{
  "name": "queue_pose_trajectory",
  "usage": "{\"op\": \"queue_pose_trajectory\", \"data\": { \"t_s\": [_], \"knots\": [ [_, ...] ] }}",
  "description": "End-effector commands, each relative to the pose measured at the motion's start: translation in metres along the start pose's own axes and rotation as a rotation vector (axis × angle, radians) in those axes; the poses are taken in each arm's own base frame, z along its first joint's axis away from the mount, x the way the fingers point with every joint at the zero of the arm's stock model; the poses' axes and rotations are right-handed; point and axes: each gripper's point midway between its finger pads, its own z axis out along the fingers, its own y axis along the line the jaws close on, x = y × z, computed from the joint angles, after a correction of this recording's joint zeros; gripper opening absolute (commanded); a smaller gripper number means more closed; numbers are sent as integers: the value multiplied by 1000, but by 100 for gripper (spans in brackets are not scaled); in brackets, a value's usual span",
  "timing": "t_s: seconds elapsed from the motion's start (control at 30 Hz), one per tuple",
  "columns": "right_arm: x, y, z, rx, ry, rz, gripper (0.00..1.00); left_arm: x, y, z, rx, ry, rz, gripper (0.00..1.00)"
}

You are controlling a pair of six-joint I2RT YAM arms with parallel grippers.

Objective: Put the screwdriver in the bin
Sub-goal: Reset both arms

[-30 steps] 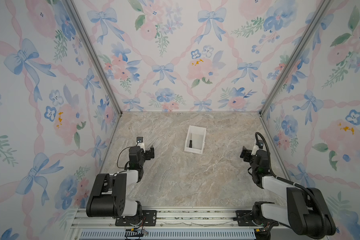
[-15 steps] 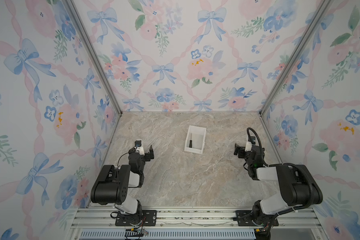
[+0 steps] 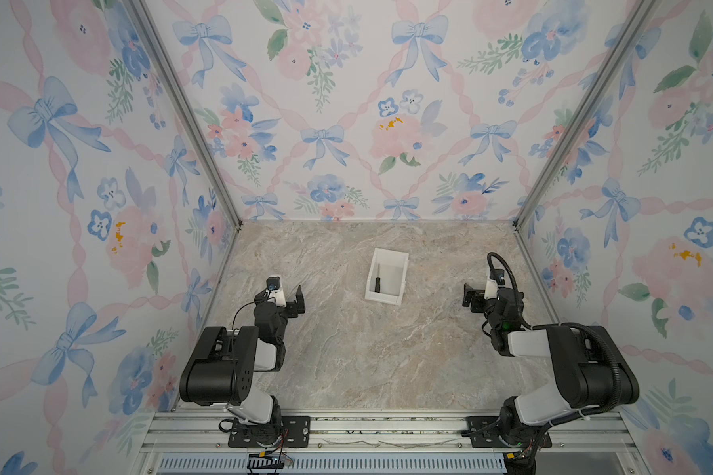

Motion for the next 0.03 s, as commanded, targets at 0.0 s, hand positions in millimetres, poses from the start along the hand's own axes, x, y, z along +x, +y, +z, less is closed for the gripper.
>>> {"op": "queue_pose_trajectory", "data": {
  "t_s": [0.0],
  "knots": [
    [-9, 4, 2, -9, -27, -17, 97, -4, -3, 2, 12, -17, 14, 98]
  ]
}}
